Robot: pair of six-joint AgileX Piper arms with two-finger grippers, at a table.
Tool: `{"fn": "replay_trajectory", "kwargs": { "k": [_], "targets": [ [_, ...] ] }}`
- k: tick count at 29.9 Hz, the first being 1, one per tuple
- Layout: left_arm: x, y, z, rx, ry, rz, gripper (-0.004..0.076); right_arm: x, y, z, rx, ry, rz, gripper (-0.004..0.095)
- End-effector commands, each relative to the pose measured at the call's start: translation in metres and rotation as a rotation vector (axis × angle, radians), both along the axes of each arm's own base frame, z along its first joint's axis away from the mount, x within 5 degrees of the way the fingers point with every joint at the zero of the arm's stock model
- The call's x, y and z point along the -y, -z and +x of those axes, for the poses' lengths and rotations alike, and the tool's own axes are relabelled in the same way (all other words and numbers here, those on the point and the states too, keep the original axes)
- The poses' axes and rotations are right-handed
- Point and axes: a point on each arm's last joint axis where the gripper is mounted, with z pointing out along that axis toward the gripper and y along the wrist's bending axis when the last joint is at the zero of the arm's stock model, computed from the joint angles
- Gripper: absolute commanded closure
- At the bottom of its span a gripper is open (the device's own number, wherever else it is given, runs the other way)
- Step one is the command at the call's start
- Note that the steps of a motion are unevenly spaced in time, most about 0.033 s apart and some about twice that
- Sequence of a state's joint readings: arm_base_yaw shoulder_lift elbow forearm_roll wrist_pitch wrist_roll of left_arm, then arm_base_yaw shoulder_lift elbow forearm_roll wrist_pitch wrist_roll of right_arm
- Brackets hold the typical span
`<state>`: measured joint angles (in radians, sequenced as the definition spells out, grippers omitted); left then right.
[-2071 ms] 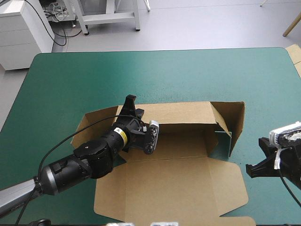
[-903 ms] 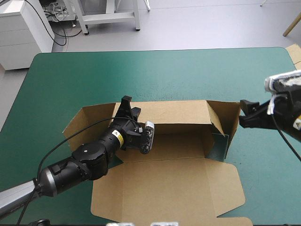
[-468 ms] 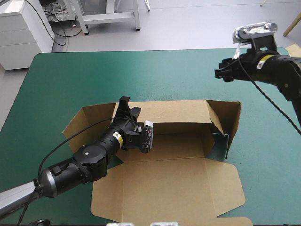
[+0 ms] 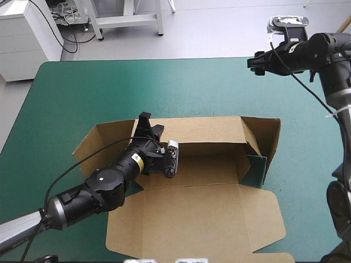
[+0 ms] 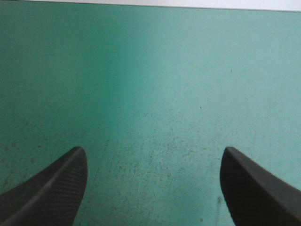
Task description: Fold the box
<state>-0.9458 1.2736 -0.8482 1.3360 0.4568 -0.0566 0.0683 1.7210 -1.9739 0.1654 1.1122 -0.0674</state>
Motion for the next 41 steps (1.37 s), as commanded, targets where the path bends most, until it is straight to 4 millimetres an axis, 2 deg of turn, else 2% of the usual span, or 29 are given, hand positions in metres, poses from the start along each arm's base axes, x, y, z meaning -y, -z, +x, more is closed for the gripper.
{"fn": "replay_trajectory", "kwargs": {
  "k": [1, 6, 9, 14, 18, 28, 41],
  "targets": [
    [-0.001, -0.01, -0.001, 0.018, -0.004, -0.032, 0.0731, 0.011, -0.005, 0.006, 0.035, 0.021, 0.017, 0.0191],
    [-0.001, -0.01, -0.001, 0.004, -0.014, -0.06, 0.0731, 0.013, 0.032, 0.025, -0.121, 0.016, 0.009, 0.0214],
    [-0.001, -0.01, -0.001, 0.004, -0.014, -0.06, 0.0731, 0.01, 0.038, 0.027, -0.145, -0.004, 0.045, 0.0215],
    [-0.001, -0.01, -0.001, 0.004, -0.014, -0.06, 0.0731, 0.01, 0.036, 0.025, -0.139, 0.0, 0.045, 0.0225],
    [0.0, -0.01, -0.002, 0.005, -0.007, -0.061, 0.0731, 0.01, 0.038, 0.017, -0.16, 0.0, 0.047, 0.0262],
    [0.0, -0.01, -0.001, 0.003, -0.01, -0.07, 0.0731, 0.011, 0.059, -0.016, -0.255, -0.026, 0.017, 0.0263],
    [0.0, -0.01, -0.001, 0.003, -0.01, -0.07, 0.0731, 0.011, 0.066, -0.063, -0.291, -0.075, 0.003, 0.0262]
  ]
}}
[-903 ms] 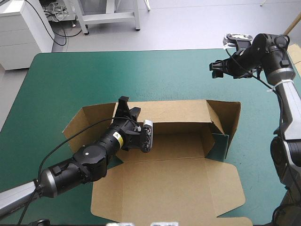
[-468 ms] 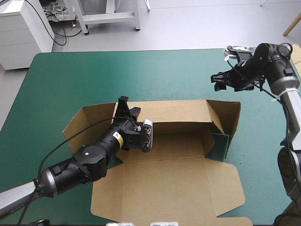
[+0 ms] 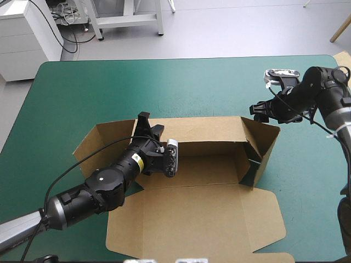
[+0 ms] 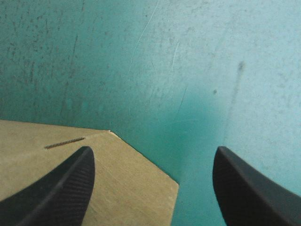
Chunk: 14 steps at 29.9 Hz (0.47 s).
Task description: Fold the box
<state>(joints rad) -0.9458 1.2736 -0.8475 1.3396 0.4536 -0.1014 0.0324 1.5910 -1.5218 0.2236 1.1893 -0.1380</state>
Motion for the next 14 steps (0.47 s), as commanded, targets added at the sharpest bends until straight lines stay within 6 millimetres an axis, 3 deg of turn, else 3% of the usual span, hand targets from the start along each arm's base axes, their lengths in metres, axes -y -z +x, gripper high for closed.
{"fn": "replay_trajectory", "kwargs": {
  "k": [1, 14],
  "targets": [
    [0.0, -0.01, -0.001, 0.019, 0.003, -0.034, 0.0731, 0.0, -0.023, -0.025, 0.097, -0.047, 0.023, 0.0263],
    [0.0, -0.01, -0.001, 0.019, 0.003, -0.034, 0.0731, -0.009, -0.025, -0.081, 0.397, -0.192, 0.073, 0.0263]
  ]
}}
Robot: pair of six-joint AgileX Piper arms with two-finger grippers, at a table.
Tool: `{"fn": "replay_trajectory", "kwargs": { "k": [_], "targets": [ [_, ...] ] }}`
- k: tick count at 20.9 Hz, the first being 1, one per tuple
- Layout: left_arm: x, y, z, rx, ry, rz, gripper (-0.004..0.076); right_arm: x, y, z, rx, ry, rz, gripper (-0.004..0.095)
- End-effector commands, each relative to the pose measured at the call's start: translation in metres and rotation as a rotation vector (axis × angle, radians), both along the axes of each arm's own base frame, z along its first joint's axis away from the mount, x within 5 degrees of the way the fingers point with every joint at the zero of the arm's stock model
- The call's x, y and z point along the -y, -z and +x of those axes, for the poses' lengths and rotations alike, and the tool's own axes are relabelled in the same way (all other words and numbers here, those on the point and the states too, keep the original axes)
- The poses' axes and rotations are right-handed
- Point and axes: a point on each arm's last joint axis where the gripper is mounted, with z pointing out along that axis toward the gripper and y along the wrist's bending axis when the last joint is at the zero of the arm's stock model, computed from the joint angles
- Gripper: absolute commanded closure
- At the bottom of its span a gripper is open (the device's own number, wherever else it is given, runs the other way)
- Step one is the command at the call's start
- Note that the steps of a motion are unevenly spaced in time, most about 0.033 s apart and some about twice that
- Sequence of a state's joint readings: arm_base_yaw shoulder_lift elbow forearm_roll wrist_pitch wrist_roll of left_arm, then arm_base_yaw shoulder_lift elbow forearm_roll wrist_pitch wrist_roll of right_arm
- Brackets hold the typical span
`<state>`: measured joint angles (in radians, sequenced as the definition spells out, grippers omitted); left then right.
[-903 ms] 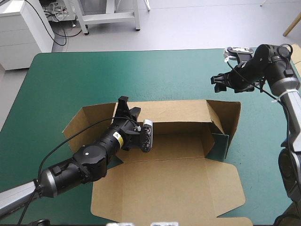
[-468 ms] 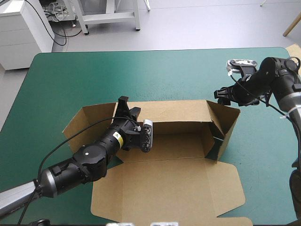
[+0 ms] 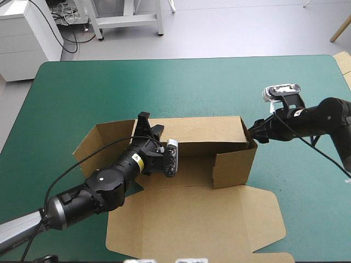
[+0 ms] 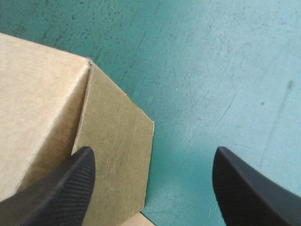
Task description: Fold the box
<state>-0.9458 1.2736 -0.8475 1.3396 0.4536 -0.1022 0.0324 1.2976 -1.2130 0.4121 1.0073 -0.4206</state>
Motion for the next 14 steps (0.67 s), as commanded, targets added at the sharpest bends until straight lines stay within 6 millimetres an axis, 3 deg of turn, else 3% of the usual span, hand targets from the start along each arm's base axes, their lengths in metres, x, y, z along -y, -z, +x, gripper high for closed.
{"fn": "replay_trajectory", "kwargs": {
  "k": [1, 4, 11, 14],
  "targets": [
    [0.0, -0.01, -0.001, 0.02, 0.003, -0.034, 0.0731, 0.001, -0.016, -0.014, 0.178, -0.009, 0.017, 0.0263],
    [0.0, -0.01, -0.001, 0.02, 0.003, -0.034, 0.0731, 0.002, -0.001, -0.026, 0.204, -0.029, -0.019, 0.0263],
    [0.0, -0.01, -0.001, 0.02, 0.003, -0.034, 0.0731, 0.003, 0.032, -0.031, 0.15, -0.041, -0.032, 0.0263],
    [0.0, -0.01, -0.001, 0.02, 0.003, -0.034, 0.0731, 0.002, 0.031, -0.037, 0.13, -0.061, -0.03, 0.0263]
  ]
}}
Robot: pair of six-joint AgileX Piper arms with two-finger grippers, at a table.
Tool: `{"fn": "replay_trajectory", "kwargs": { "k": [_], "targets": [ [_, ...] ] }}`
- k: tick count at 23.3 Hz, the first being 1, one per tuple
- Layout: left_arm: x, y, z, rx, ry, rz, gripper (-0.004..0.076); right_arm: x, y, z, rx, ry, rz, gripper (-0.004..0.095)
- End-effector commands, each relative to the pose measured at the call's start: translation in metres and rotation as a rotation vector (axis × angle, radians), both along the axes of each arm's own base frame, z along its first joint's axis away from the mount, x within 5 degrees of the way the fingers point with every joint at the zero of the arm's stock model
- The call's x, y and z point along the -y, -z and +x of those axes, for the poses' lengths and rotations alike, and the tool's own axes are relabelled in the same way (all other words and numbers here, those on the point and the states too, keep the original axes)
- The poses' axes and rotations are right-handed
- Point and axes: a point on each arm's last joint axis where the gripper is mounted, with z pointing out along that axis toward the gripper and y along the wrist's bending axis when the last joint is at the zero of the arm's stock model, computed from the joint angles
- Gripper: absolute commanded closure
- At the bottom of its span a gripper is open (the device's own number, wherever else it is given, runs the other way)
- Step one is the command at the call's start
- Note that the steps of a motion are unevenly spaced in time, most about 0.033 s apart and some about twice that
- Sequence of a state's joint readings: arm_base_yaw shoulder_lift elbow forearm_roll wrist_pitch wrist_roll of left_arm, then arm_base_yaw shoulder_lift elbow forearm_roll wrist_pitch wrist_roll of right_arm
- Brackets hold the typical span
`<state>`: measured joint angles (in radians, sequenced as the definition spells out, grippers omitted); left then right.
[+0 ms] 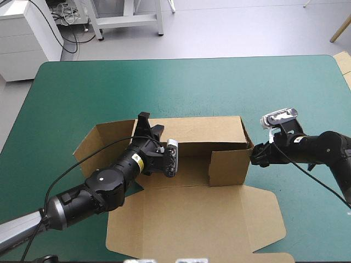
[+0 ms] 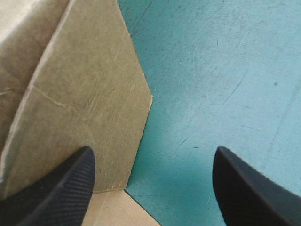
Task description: Fold the box
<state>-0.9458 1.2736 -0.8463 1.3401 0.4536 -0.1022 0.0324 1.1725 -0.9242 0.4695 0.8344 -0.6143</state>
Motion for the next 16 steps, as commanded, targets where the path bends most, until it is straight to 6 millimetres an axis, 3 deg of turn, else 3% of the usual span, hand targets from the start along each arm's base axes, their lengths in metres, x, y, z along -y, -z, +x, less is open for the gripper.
{"fn": "replay_trajectory", "kwargs": {
  "k": [1, 16],
  "targets": [
    [0.0, -0.011, -0.001, 0.02, 0.003, -0.035, 0.0731, 0.0, -0.017, -0.006, 0.069, -0.002, 0.022, 0.0263],
    [0.0, -0.012, -0.001, 0.049, 0.01, -0.029, 0.0731, -0.015, -0.018, -0.016, 0.01, -0.1, 0.076, 0.0263]
  ]
}}
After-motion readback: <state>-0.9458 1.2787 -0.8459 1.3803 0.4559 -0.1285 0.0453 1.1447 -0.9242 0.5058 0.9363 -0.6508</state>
